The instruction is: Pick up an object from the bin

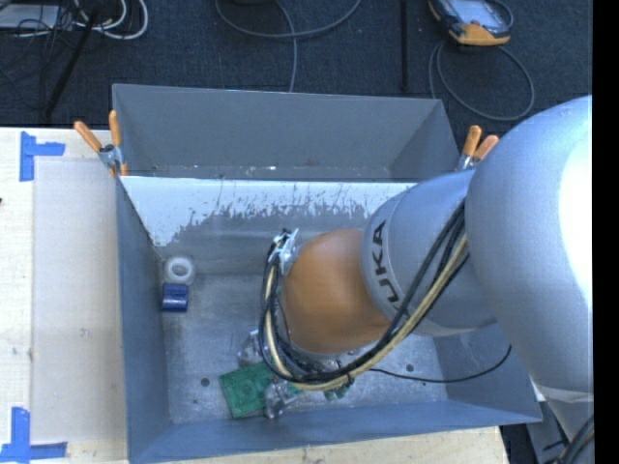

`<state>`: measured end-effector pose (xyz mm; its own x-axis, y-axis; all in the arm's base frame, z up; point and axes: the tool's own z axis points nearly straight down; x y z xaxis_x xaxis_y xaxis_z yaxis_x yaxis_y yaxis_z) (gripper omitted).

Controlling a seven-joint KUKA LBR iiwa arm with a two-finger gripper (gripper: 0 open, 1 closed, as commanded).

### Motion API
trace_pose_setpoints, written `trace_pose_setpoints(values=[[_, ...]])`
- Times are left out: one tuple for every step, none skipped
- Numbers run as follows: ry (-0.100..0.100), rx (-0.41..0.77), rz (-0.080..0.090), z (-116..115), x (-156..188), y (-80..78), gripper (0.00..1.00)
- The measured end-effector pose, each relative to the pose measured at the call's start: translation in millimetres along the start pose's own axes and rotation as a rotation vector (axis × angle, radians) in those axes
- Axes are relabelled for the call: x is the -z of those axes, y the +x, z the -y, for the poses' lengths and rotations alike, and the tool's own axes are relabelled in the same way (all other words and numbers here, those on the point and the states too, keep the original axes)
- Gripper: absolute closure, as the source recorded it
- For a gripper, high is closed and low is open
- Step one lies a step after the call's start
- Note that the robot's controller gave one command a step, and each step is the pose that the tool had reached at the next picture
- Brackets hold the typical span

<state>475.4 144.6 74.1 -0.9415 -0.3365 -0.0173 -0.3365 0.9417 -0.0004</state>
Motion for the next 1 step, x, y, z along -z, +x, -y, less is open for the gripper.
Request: trace_pose_setpoints(values=[[-0.001, 0.055, -0.01, -16.8, 179.5, -12.6, 1.0]])
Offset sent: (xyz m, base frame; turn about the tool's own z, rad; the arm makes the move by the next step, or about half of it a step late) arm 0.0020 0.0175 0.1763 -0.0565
